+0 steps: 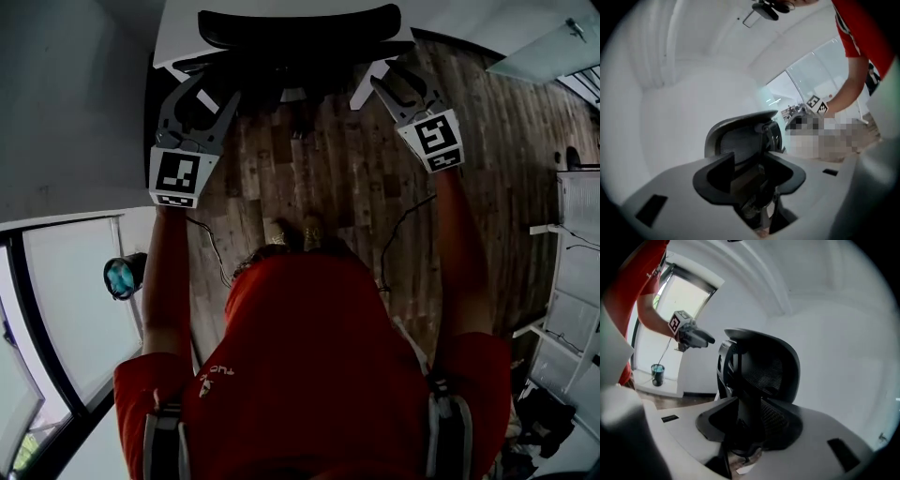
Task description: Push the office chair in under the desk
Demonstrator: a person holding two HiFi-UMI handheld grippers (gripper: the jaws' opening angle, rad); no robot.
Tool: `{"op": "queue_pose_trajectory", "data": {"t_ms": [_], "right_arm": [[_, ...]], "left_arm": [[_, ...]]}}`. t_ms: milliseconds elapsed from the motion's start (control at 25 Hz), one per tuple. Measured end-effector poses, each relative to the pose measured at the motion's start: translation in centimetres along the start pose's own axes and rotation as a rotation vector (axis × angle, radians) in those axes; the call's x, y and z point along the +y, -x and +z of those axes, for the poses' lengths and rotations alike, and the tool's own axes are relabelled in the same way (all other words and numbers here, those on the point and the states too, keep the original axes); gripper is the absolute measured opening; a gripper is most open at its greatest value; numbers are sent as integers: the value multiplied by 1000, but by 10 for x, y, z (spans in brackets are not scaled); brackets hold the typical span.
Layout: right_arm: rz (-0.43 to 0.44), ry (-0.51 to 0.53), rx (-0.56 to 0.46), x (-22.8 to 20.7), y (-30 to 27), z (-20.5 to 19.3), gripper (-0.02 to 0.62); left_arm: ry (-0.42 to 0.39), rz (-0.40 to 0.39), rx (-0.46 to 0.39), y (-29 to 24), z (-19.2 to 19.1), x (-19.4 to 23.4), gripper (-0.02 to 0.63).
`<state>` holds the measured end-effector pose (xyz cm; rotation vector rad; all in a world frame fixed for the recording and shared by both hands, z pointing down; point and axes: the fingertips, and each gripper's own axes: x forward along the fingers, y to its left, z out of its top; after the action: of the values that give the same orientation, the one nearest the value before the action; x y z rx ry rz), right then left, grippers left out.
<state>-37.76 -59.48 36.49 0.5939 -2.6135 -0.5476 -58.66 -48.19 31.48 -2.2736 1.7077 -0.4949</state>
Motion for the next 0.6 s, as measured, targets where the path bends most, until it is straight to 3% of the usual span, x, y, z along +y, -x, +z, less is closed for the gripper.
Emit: {"op": "queue_pose_trajectory", "data": {"t_ms": [280, 400, 600], "right_arm": [[27, -142, -209, 46, 0, 58, 83], [44, -211, -301, 62, 5, 83, 58], [92, -289, -422, 91, 13, 116, 32]], "left_arm": [[229, -19, -108, -2, 18, -38, 80], [284, -37, -171, -3, 31, -50, 33], [333, -60, -221, -2, 45, -63, 14]]}}
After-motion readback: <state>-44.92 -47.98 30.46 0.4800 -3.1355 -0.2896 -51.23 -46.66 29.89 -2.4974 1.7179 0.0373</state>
